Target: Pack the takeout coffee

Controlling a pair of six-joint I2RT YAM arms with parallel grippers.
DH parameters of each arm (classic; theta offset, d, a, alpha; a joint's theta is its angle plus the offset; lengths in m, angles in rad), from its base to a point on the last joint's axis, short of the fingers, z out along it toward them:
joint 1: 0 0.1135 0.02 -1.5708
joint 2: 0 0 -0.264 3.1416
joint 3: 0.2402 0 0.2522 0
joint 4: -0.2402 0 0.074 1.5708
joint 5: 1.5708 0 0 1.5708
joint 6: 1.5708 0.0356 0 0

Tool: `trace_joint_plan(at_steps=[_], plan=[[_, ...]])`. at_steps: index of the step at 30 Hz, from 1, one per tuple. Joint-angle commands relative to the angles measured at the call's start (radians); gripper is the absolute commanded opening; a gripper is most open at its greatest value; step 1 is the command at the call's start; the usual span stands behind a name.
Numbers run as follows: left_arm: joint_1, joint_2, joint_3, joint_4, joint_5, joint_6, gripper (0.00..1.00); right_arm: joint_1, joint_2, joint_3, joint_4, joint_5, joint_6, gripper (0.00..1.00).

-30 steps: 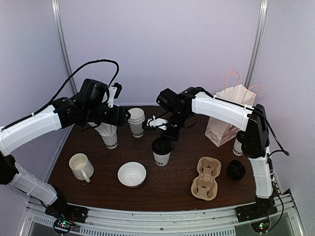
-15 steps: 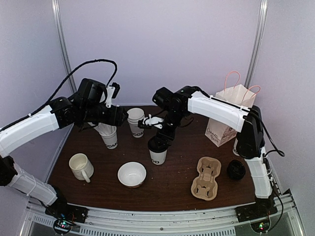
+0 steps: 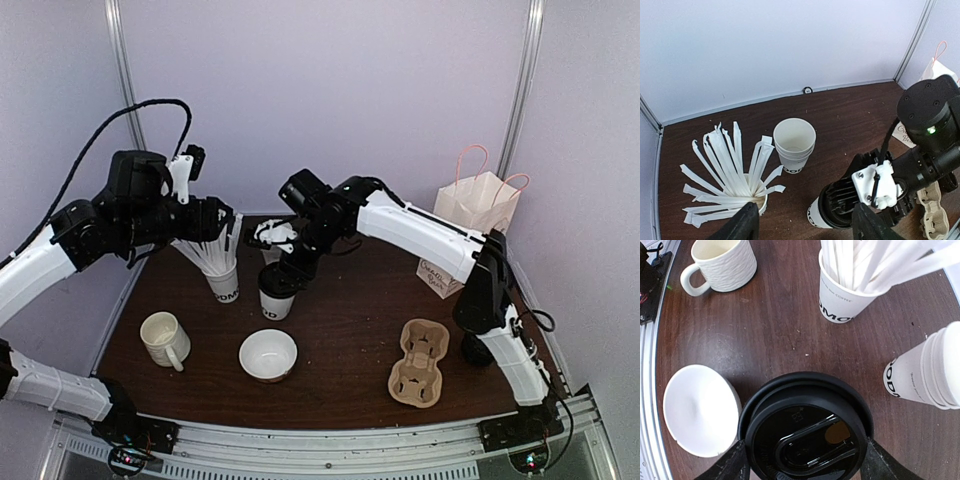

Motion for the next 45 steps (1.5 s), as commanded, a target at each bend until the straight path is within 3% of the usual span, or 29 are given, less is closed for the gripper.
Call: trace_joint_plan(at_steps=[1, 16, 32, 39, 45], plan=[[-0.003, -0.025, -0.032, 0.011, -0.039, 0.015, 0.66, 0.028, 0.037, 0.034, 0.111, -0.015, 0.070, 0.71], [-0.003, -0.028, -0.058, 0.006, -0.036, 0.009, 0.66, 0.081, 0.144, 0.125, 0.188, 0.024, 0.092, 0.73], [-0.002, 0.001, -0.053, 0.004, -0.010, -0.001, 0.66, 0.091, 0.159, 0.153, 0.190, 0.019, 0.112, 0.91], [-0.003, -0.010, -0.027, -0.008, -0.009, 0.034, 0.66, 0.076, 0.011, 0.127, 0.110, -0.019, 0.098, 0.94], [-0.003, 0.006, 0.008, -0.004, 0.074, 0.101, 0.66, -0.042, -0.284, -0.107, 0.023, -0.002, 0.042, 0.93]])
